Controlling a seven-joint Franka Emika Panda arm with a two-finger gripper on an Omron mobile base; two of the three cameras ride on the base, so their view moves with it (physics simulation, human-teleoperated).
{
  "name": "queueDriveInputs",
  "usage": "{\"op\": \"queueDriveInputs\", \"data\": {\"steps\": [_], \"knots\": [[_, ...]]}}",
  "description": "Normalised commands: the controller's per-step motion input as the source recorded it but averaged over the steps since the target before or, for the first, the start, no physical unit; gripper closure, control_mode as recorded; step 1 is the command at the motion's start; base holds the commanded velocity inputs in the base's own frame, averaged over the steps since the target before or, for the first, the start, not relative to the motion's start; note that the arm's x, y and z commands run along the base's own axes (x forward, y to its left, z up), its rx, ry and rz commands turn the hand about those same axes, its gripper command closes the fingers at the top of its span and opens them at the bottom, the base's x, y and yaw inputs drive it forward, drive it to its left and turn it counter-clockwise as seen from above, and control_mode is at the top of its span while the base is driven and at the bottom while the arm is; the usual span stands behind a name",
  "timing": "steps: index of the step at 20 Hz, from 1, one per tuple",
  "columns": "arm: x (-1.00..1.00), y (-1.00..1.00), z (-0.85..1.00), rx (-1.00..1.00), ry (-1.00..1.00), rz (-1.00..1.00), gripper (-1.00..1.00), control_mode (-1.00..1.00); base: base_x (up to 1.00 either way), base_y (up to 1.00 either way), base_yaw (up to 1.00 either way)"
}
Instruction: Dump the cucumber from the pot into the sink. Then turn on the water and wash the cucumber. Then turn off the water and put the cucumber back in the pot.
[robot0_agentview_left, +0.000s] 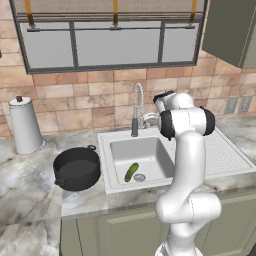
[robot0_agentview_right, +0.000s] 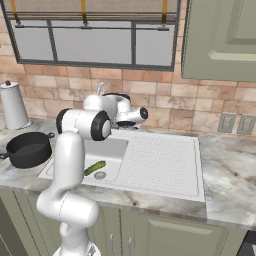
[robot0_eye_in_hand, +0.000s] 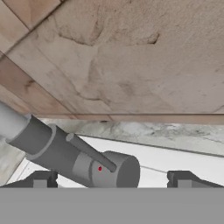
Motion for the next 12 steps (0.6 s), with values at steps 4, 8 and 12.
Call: {"op": "queueDriveInputs", "data": {"steps": [4, 8, 12], "knots": [[0.24, 0.00, -0.10, 0.00, 0.00, -0.01, -1.00, -1.00, 0.00, 0.00, 0.00], [0.25, 0.00, -0.09, 0.00, 0.00, -0.02, -1.00, -1.00, 0.00, 0.00, 0.00], [0.26, 0.00, -0.12, 0.00, 0.00, -0.02, -1.00, -1.00, 0.00, 0.00, 0.00]]}}
